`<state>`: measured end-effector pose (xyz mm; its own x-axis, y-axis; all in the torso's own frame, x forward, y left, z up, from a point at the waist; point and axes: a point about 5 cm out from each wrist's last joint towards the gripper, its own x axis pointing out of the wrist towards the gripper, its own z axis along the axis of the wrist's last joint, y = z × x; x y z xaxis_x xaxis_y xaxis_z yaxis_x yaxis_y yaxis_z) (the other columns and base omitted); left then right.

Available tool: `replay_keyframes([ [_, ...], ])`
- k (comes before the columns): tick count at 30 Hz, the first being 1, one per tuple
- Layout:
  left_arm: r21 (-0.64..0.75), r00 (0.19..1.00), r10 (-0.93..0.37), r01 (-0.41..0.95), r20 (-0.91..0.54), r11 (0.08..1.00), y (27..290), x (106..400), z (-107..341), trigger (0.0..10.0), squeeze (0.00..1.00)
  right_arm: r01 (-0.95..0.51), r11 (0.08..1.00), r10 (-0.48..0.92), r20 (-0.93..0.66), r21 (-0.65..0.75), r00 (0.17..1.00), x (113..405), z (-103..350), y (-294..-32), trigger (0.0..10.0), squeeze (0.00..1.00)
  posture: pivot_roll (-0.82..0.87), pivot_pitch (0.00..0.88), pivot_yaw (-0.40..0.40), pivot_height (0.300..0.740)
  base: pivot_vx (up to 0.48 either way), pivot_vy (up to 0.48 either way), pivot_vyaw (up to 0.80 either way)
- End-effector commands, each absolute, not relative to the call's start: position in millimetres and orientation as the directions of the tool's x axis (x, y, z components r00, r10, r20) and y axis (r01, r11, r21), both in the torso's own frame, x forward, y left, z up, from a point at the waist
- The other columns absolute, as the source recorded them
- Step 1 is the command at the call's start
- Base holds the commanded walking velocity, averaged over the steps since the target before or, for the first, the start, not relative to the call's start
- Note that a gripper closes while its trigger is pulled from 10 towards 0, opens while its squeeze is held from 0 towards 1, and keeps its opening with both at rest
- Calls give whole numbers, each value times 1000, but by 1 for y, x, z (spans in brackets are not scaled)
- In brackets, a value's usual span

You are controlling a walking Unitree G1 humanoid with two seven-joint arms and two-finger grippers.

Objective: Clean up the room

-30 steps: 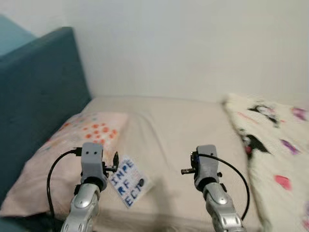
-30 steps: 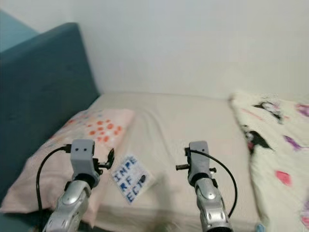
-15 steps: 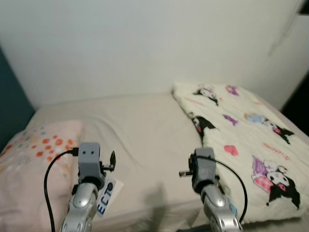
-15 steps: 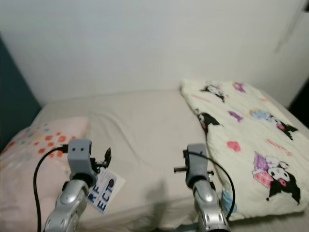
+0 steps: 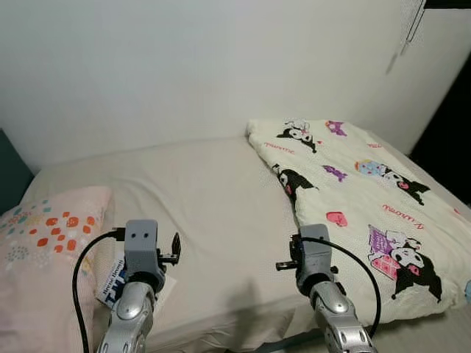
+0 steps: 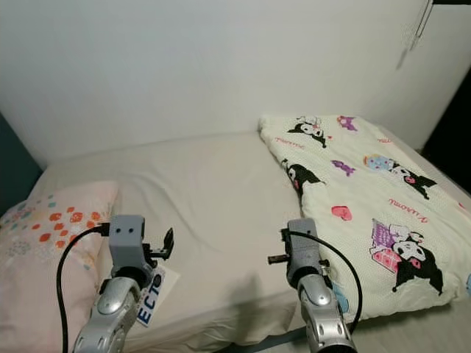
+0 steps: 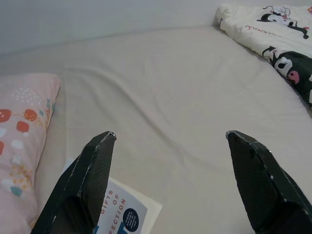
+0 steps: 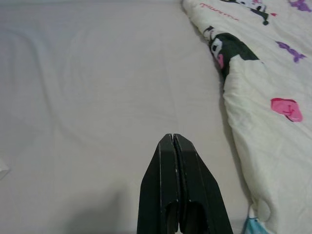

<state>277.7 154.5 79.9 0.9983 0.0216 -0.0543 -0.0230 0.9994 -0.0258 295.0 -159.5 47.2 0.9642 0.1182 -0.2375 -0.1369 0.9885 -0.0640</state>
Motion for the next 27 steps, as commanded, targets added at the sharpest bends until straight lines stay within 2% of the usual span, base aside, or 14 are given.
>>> replay_keyframes([
  [1,-14,997,32,-33,-69,999,156,275,76,10000,0,-196,979,179,-247,-47,952,293,44,-152,10000,0,-42,87,-10,734,0,0,0],
  [4,-12,997,36,-37,-69,999,157,274,74,10000,0,-262,963,238,-255,-61,937,292,42,-143,10000,0,-39,87,-13,734,0,0,0],
  [27,-26,997,44,-46,-57,999,157,275,77,10000,0,-266,962,244,-235,-67,941,296,46,-145,10000,0,-40,88,-12,734,0,278,0],
])
